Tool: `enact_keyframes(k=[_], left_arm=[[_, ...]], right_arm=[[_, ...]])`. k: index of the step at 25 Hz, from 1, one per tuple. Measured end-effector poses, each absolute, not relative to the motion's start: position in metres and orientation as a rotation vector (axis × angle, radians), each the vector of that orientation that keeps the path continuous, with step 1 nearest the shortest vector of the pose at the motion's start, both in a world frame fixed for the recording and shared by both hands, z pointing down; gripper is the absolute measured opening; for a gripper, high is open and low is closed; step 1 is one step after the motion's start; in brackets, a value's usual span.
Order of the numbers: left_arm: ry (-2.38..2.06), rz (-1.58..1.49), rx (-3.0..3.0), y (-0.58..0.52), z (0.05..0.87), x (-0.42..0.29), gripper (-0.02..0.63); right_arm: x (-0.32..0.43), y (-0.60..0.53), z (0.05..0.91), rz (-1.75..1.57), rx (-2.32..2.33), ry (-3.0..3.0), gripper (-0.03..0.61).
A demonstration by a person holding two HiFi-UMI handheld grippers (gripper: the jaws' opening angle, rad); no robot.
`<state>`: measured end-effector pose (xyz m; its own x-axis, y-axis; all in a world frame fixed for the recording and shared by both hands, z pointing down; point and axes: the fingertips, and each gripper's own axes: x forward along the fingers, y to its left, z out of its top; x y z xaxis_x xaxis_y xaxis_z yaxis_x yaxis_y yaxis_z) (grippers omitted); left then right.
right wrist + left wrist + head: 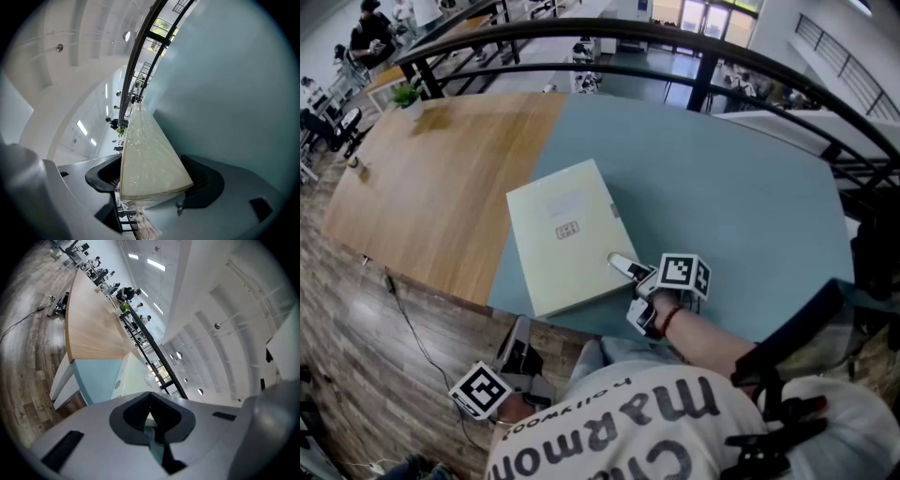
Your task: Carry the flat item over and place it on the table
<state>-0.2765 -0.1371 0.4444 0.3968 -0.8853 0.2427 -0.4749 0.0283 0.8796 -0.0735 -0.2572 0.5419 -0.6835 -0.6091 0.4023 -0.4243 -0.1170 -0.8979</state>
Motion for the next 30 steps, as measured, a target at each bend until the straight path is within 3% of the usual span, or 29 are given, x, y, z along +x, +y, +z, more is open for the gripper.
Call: enact_keyframes(k=[30], left_arm=[[-1.189, -0.543, 1.631, -0.132, 0.436, -0.253, 0.003]], right_arm=[[-0.030, -0.242, 0.544, -1.668, -1.591, 2.086, 0.399]])
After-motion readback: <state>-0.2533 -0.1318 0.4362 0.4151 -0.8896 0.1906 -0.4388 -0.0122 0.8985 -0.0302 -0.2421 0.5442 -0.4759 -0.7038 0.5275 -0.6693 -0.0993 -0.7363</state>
